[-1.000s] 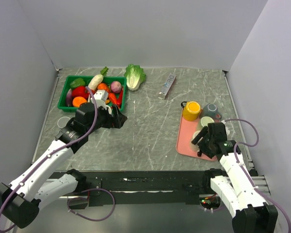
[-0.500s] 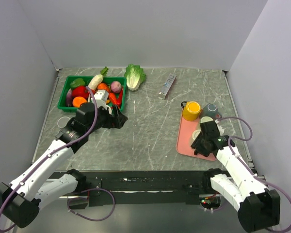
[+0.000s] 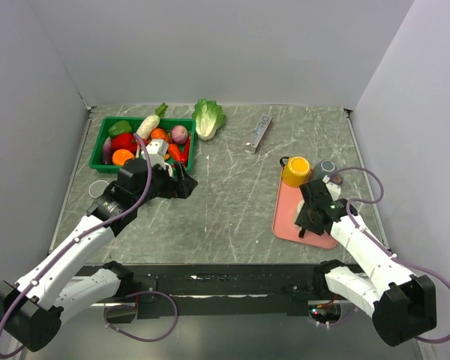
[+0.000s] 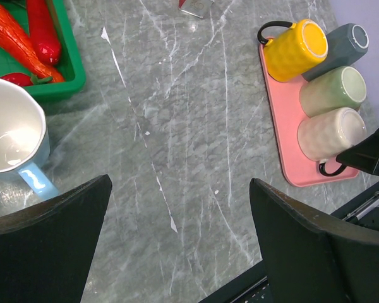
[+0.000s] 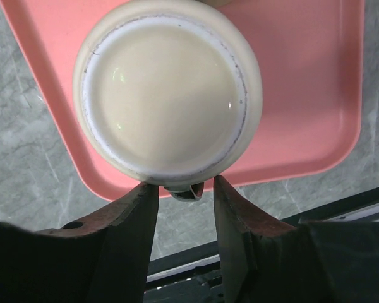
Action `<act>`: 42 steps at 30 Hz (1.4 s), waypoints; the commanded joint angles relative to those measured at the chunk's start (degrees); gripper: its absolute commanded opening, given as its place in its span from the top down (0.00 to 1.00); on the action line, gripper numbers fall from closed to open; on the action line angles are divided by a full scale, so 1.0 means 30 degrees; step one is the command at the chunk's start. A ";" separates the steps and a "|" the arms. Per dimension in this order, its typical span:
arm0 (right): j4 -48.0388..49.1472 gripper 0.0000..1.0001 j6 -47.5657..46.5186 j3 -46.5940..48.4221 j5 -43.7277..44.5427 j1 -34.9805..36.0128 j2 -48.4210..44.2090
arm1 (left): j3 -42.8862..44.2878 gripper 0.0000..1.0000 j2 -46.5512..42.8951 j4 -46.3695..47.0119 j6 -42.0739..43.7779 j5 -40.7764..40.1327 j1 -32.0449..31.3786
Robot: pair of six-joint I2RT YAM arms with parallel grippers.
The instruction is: Turn the mug right side up
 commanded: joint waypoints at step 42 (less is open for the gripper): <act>0.1476 1.00 0.0934 0.5237 -0.1643 0.3008 -0.1114 | 0.0796 0.04 -0.0020 0.0596 -0.0899 0.2118 -0.0079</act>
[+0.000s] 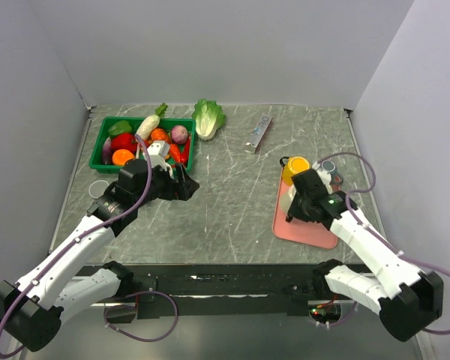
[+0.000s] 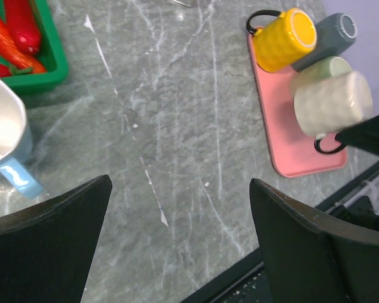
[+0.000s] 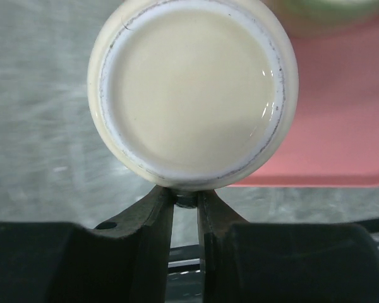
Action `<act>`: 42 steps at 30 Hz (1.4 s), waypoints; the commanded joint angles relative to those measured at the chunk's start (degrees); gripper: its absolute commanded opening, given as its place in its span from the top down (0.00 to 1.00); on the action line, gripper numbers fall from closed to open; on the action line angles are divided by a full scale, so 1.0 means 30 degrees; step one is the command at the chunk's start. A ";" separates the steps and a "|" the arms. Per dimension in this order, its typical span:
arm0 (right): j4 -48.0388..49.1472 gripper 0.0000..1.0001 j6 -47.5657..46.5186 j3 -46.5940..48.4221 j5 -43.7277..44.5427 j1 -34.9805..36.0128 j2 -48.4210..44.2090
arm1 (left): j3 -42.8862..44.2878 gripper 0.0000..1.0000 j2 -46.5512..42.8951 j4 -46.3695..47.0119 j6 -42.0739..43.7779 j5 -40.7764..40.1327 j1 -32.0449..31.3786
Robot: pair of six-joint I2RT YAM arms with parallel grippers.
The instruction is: Turn the mug right side up
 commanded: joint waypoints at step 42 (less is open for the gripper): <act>2.4557 1.00 0.6708 0.3460 -1.1310 0.4092 0.0007 | 0.2980 0.08 0.2126 1.3228 -1.3058 1.0313 -0.0429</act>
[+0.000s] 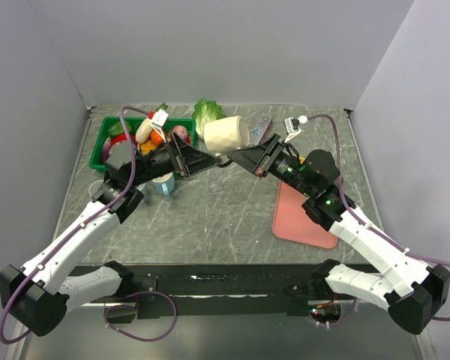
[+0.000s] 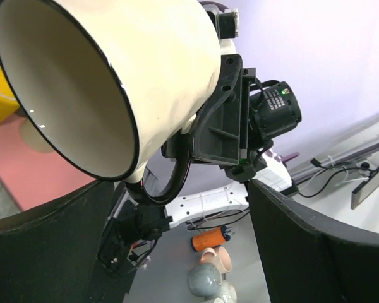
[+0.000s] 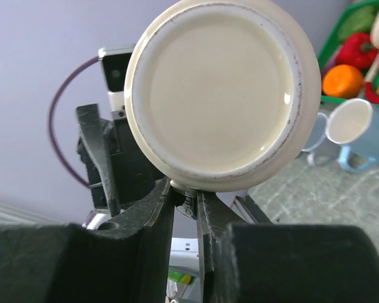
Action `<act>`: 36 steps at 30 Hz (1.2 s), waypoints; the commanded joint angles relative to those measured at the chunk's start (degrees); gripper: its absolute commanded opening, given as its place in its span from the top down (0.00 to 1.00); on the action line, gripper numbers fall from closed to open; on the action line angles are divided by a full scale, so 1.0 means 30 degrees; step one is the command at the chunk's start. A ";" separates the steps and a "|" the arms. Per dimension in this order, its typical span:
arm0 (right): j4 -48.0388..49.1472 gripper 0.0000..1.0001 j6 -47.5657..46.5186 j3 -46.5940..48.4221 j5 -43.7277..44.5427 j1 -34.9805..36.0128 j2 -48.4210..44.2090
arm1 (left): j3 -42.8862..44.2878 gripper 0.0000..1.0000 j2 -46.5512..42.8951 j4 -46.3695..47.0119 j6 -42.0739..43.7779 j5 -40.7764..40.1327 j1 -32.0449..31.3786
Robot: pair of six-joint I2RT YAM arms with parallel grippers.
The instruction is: Turn the mug right side up
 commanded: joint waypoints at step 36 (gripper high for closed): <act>0.7326 1.00 -0.0844 -0.2898 -0.1385 0.1959 0.0903 | -0.0318 0.99 -0.1003 0.3463 -0.1833 -0.2294 -0.0519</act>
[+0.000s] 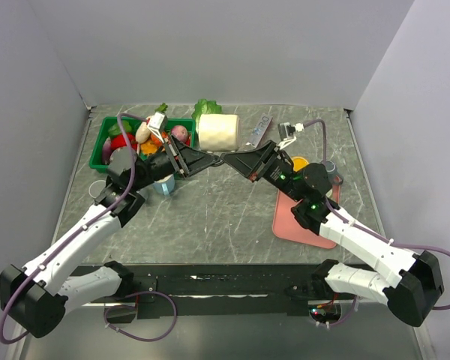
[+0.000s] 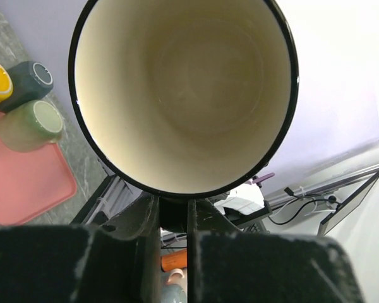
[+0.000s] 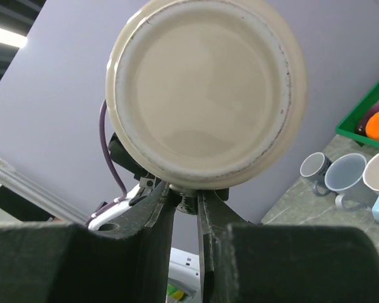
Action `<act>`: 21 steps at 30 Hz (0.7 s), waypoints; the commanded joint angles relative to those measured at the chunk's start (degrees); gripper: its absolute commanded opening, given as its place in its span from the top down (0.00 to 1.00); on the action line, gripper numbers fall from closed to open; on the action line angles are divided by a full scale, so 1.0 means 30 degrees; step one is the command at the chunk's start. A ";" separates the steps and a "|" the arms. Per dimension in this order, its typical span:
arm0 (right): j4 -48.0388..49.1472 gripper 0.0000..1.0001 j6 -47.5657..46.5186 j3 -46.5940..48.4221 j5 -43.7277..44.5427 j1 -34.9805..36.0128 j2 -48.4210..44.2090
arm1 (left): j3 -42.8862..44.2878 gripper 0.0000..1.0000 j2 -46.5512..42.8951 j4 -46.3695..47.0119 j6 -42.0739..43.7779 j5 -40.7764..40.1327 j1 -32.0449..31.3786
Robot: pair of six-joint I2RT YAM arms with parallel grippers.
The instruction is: Turn the mug right side up
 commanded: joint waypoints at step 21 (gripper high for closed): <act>-1.8825 0.00 -0.2627 0.2374 0.8032 0.0779 -0.3222 | 0.2892 0.99 -0.0742 -1.0912 1.2629 -0.8819 -0.0257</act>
